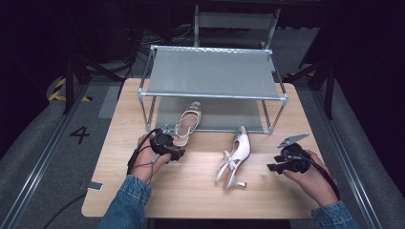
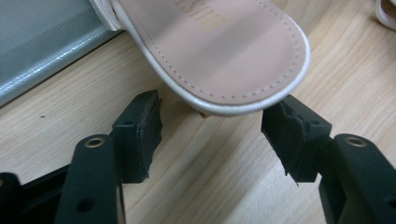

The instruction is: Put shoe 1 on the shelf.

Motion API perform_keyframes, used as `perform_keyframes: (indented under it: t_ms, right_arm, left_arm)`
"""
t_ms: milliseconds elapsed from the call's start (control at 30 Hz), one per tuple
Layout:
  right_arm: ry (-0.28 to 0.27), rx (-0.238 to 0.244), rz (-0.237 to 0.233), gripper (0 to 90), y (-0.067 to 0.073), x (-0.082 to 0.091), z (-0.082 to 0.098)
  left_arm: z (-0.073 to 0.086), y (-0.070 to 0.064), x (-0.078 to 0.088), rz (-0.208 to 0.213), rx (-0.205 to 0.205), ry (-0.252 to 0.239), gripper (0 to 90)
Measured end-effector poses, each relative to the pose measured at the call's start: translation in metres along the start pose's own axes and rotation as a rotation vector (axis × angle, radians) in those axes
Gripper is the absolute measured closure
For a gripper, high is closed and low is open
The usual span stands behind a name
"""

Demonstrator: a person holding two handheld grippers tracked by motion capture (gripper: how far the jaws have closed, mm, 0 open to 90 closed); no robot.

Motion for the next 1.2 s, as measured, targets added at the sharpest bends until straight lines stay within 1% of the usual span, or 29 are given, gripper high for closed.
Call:
perform_keyframes:
  t_ms: [33, 67, 100, 133, 167, 200, 233, 267, 333, 367, 400, 433, 467, 500, 533, 567, 600, 633, 667, 700, 767, 800, 833, 867, 900, 967, 1033, 1067, 1200]
  right_arm:
    - [-0.001, 0.001, 0.0, 51.8, 0.0, 0.0, 0.0]
    - [-0.002, 0.001, 0.0, 51.9, 0.0, 0.0, 0.0]
    - [0.0, -0.002, -0.003, 51.8, 0.0, 0.0, 0.0]
    - [0.0, -0.002, -0.004, 51.8, 0.0, 0.0, 0.001]
    - [0.001, 0.0, -0.002, 51.8, 0.0, 0.0, 0.001]
    - [0.001, 0.0, -0.002, 51.8, 0.0, 0.0, 0.001]
    - [0.002, -0.001, -0.001, 51.8, 0.001, -0.001, 0.001]
    - [0.001, 0.002, -0.001, 51.8, 0.001, -0.001, 0.001]
    - [0.003, 0.003, 0.0, 51.8, 0.001, -0.001, 0.002]
    - [0.006, 0.003, 0.002, 51.9, 0.001, -0.001, 0.003]
    - [0.005, 0.0, 0.001, 51.8, 0.0, -0.001, 0.003]
    - [0.006, 0.002, 0.005, 51.8, 0.0, 0.0, 0.004]
    - [0.005, 0.001, 0.008, 51.9, 0.0, 0.0, 0.004]
    - [0.005, -0.004, 0.005, 51.8, 0.0, 0.001, 0.005]
    - [0.003, -0.004, 0.009, 51.9, 0.0, 0.002, 0.005]
    - [0.003, -0.004, 0.009, 51.9, 0.0, 0.002, 0.005]
    - [-0.002, -0.005, 0.013, 51.9, -0.001, 0.004, 0.006]
    - [-0.002, -0.005, 0.013, 51.9, -0.001, 0.004, 0.006]
    - [-0.003, -0.01, 0.019, 51.9, -0.002, 0.005, 0.008]
    - [-0.003, -0.01, 0.019, 51.9, -0.002, 0.005, 0.008]
    - [-0.003, -0.014, 0.019, 52.0, -0.002, 0.007, 0.009]
    - [-0.003, -0.017, 0.022, 52.0, -0.003, 0.008, 0.01]
    - [-0.005, -0.017, 0.026, 52.0, -0.004, 0.008, 0.011]
    - [-0.006, -0.023, 0.026, 52.0, -0.004, 0.009, 0.011]
    - [-0.006, -0.023, 0.027, 52.0, -0.004, 0.009, 0.011]
    - [-0.008, -0.022, 0.029, 52.0, -0.005, 0.011, 0.012]
    - [-0.014, -0.026, 0.032, 52.0, -0.006, 0.013, 0.012]
    - [-0.017, -0.029, 0.035, 52.0, -0.007, 0.014, 0.012]
    - [-0.018, -0.034, 0.036, 52.1, -0.008, 0.015, 0.012]
  left_arm:
    - [0.0, 0.0, -0.002, 0.003, 0.007, -0.012, 41.3]
    - [0.0, 0.001, -0.004, -0.001, 0.0, -0.014, 43.4]
    - [0.001, 0.001, -0.006, 0.0, 0.002, -0.014, 44.0]
    - [0.001, 0.002, -0.008, -0.002, -0.025, -0.013, 43.9]
    - [0.001, 0.001, -0.009, 0.002, -0.036, -0.012, 44.9]
    - [0.0, 0.002, -0.012, -0.001, -0.057, -0.023, 47.5]
    - [0.0, 0.001, -0.012, 0.0, -0.063, -0.017, 49.4]
    - [0.0, 0.0, -0.014, -0.007, -0.059, -0.043, 51.7]
    - [-0.002, -0.002, -0.014, -0.005, -0.045, -0.031, 60.9]
    - [-0.002, -0.004, -0.014, -0.023, -0.044, -0.035, 66.8]
    - [-0.005, -0.006, -0.014, -0.027, -0.047, -0.037, 73.7]
    - [-0.007, -0.007, -0.013, -0.024, -0.057, -0.033, 74.9]
    - [-0.009, -0.011, -0.013, -0.023, -0.041, -0.043, 76.3]
    - [-0.012, -0.012, -0.012, -0.019, -0.064, -0.039, 77.1]
    - [-0.014, -0.015, -0.013, -0.025, -0.056, -0.065, 78.0]
    - [-0.014, -0.015, -0.013, -0.025, -0.056, -0.065, 78.6]
    - [-0.018, -0.017, -0.013, -0.022, -0.046, -0.073, 79.0]
    - [-0.018, -0.017, -0.013, -0.022, -0.046, -0.073, 79.1]
    - [-0.021, -0.018, -0.014, -0.026, -0.033, -0.073, 79.1]
    - [-0.021, -0.018, -0.014, -0.026, -0.033, -0.073, 79.2]
    - [-0.024, -0.019, -0.013, -0.016, -0.021, -0.075, 79.2]
    - [-0.027, -0.019, -0.014, -0.013, -0.013, -0.086, 79.3]
    - [-0.029, -0.02, -0.013, -0.005, -0.011, -0.08, 79.4]
    - [-0.03, -0.02, -0.015, -0.006, -0.014, -0.092, 79.4]
    - [-0.032, -0.021, -0.016, -0.006, 0.002, -0.097, 79.4]
    - [-0.036, -0.02, -0.018, -0.02, -0.015, -0.109, 79.4]
    - [-0.041, -0.019, -0.02, -0.035, -0.015, -0.128, 79.5]
    - [-0.043, -0.018, -0.021, -0.036, -0.017, -0.14, 79.5]
    - [-0.054, -0.011, -0.025, -0.069, -0.04, -0.143, 79.6]
Point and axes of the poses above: each handheld gripper's, and its own axes: x roughly backward along the jaws, z roughly out of its underside, y roughly to its left, the point moved 6 cm from there along -x, roughly forward along the jaws, and after that the axes turned 10 degrees about -y, right-handed, at the moved point
